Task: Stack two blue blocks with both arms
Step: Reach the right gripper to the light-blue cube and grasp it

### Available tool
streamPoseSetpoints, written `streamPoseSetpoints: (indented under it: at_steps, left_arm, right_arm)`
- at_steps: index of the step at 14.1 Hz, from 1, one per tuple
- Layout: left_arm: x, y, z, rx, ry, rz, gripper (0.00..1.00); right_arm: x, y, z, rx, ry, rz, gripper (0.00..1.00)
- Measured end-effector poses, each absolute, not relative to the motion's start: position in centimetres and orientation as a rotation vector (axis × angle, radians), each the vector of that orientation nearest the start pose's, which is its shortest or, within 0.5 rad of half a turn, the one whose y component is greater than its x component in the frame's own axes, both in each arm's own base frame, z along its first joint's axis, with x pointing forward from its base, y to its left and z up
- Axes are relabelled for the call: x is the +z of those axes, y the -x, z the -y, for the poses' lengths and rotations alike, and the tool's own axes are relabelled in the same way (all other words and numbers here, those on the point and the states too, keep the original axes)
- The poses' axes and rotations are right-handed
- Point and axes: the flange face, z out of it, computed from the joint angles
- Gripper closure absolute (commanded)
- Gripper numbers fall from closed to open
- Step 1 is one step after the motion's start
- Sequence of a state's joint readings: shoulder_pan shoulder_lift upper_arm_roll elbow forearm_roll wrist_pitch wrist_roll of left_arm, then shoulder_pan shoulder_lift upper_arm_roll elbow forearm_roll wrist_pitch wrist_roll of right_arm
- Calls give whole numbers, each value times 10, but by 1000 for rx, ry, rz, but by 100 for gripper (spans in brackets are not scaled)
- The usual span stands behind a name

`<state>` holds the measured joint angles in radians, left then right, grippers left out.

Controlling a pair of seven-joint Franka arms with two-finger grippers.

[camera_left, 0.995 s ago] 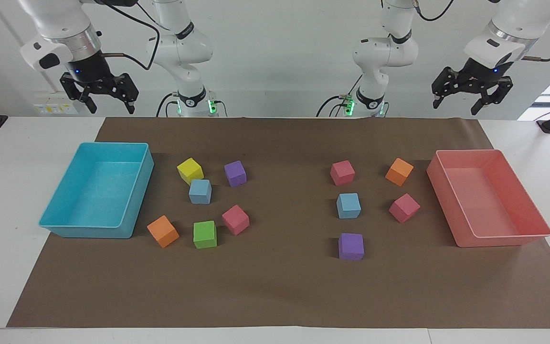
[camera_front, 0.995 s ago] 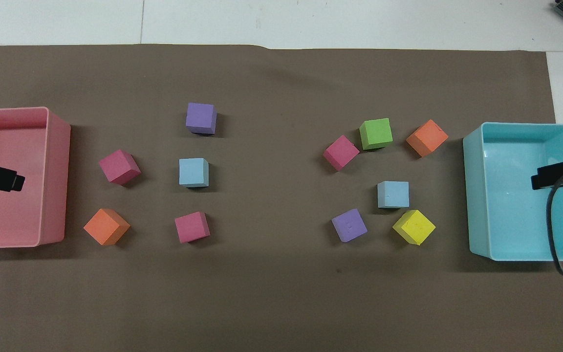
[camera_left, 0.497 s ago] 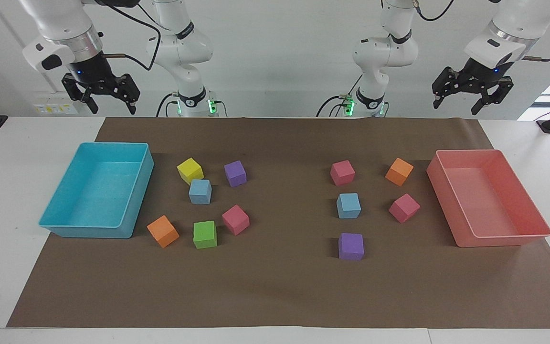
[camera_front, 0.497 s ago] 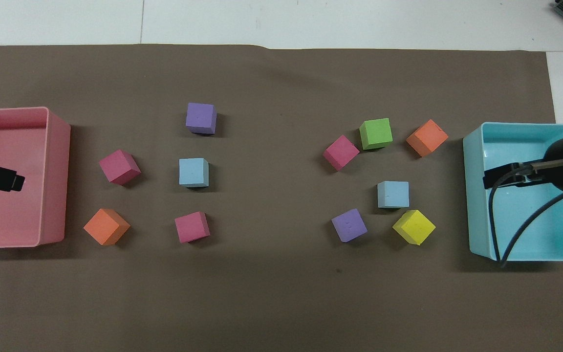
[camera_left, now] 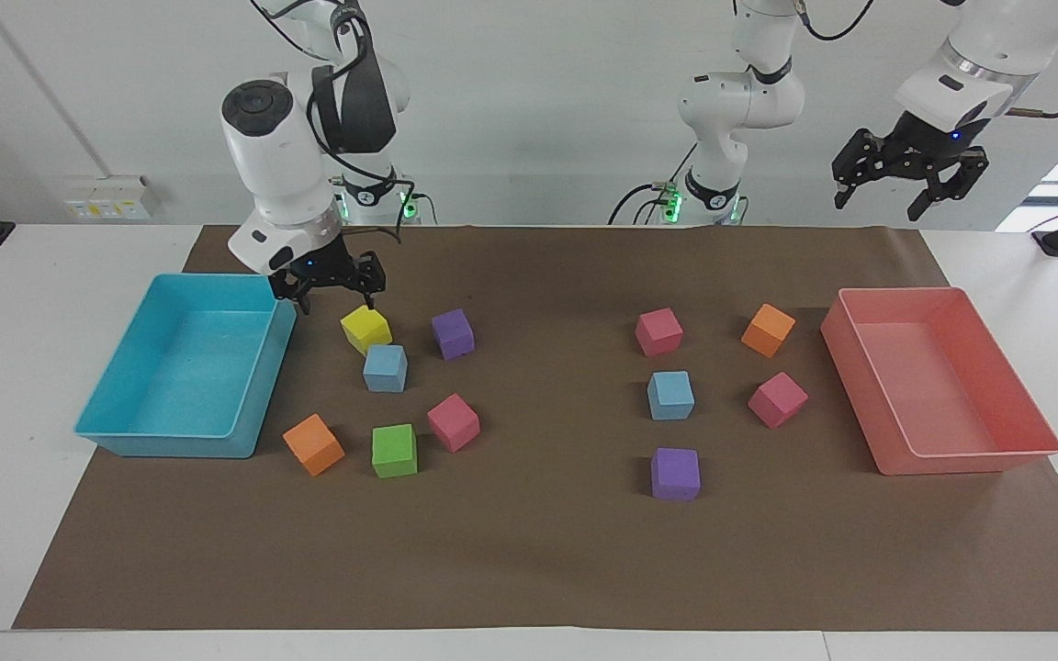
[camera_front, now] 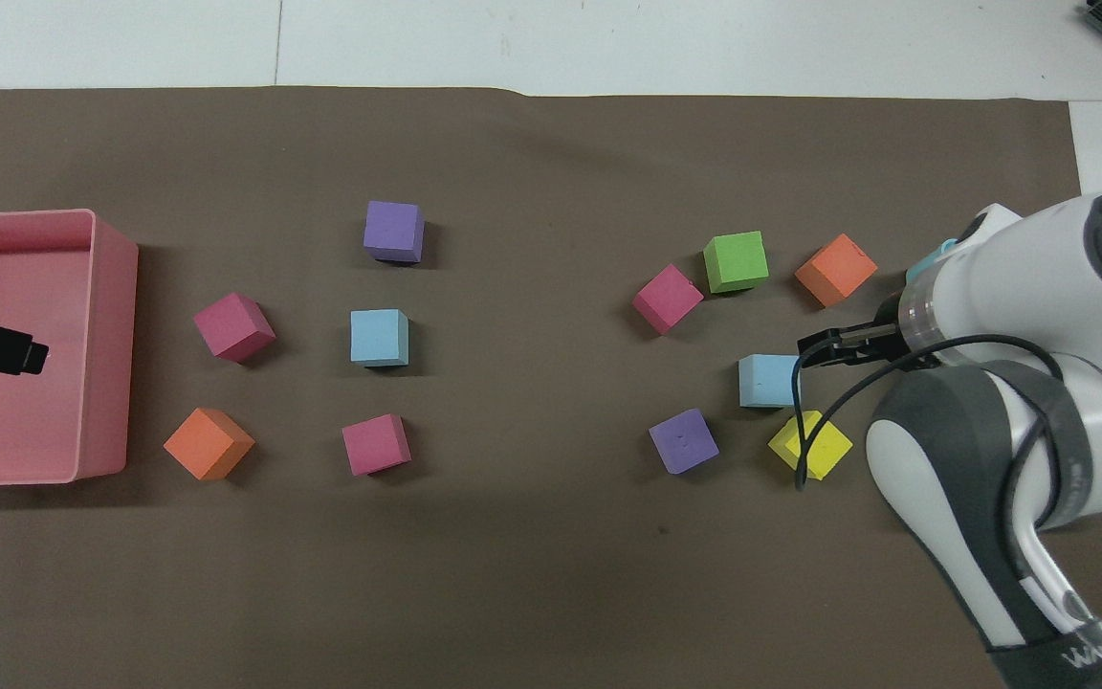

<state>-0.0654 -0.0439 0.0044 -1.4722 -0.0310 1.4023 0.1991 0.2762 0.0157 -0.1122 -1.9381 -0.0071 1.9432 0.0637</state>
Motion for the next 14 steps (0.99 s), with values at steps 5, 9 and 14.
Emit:
streamPoseSetpoints:
  at_steps: [5, 9, 14]
  left_arm:
    - [679, -521, 35, 38, 3146, -418, 0]
    - [679, -521, 35, 38, 3146, -418, 0]
    - [679, -521, 35, 38, 3146, -418, 0]
  right_arm:
    - [431, -567, -97, 16, 3133, 132, 0]
    - [391, -560, -98, 46, 3098, 45, 0]
    - [360, -554, -100, 41, 3091, 22, 0]
